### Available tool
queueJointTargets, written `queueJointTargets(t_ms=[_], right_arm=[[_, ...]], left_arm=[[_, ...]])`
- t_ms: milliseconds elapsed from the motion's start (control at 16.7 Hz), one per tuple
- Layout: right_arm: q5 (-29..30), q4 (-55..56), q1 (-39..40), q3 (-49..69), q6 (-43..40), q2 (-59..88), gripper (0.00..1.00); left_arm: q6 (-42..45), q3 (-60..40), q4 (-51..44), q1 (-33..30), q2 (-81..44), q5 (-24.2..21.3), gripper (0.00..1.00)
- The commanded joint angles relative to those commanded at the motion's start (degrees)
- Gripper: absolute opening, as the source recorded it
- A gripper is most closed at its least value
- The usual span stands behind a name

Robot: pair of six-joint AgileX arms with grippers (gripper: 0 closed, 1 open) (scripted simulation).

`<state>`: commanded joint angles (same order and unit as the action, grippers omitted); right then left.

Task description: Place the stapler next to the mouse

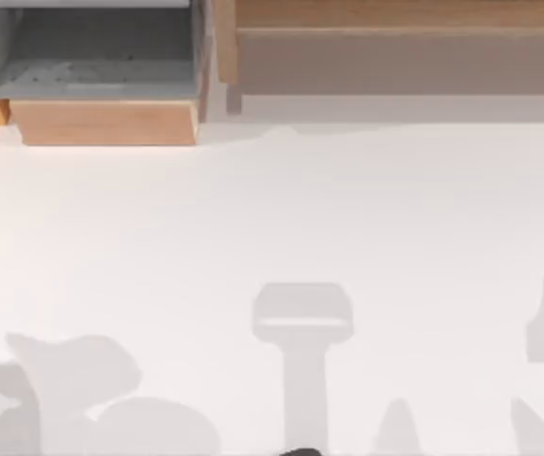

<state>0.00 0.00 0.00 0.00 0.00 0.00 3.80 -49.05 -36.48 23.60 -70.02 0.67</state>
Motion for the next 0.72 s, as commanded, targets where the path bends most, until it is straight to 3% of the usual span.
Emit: queueJointTargets(t_ms=[360,720], right_arm=[[0.00,0.00,0.00,0.00,0.00,0.00,1.00],[0.00,0.00,0.00,0.00,0.00,0.00,1.00]], left_arm=[[1.34,-19.66,-14.50,9.46,-29.28,0.22,1.00],[1.70,-28.11,-20.67,13.51,-39.99,-0.59,1.00]])
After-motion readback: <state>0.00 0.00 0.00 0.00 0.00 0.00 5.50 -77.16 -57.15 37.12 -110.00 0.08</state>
